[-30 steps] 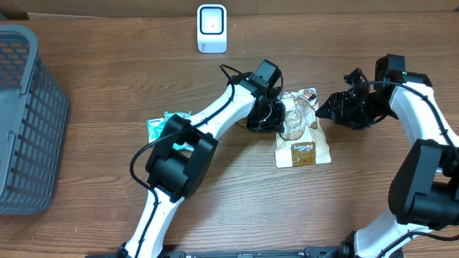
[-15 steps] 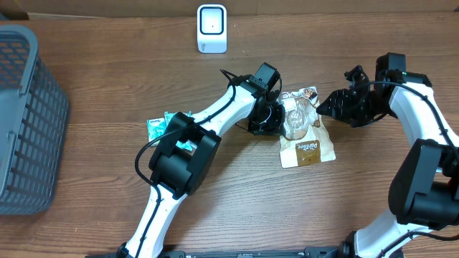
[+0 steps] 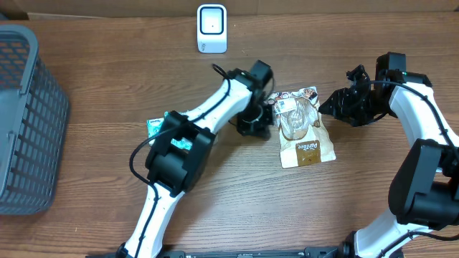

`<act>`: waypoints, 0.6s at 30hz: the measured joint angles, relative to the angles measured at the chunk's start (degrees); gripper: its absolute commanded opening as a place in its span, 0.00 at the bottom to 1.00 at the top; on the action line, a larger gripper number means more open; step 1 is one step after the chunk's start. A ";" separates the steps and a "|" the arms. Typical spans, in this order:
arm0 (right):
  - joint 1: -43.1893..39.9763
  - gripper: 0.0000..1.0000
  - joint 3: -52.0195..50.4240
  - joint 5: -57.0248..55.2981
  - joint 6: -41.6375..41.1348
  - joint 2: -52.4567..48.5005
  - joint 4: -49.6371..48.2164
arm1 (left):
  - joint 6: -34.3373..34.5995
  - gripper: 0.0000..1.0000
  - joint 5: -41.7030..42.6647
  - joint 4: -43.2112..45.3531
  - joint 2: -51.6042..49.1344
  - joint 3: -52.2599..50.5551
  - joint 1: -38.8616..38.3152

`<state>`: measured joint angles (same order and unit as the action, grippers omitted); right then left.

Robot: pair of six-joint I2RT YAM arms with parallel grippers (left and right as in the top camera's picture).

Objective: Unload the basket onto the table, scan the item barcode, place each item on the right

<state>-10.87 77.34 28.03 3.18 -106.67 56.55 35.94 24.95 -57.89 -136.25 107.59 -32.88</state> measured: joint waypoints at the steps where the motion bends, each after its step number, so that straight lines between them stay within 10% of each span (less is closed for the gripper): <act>1: 0.00 0.53 0.00 0.02 -0.07 0.00 0.00 | -0.37 0.04 -0.92 -0.09 0.04 0.33 0.76; 18: -1.95 0.51 0.00 0.04 -4.55 0.00 -1.66 | -6.45 0.04 9.11 15.21 3.06 3.56 -3.74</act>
<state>-12.82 77.34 28.08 -1.37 -106.67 54.89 29.50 34.06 -42.68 -133.19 111.15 -36.62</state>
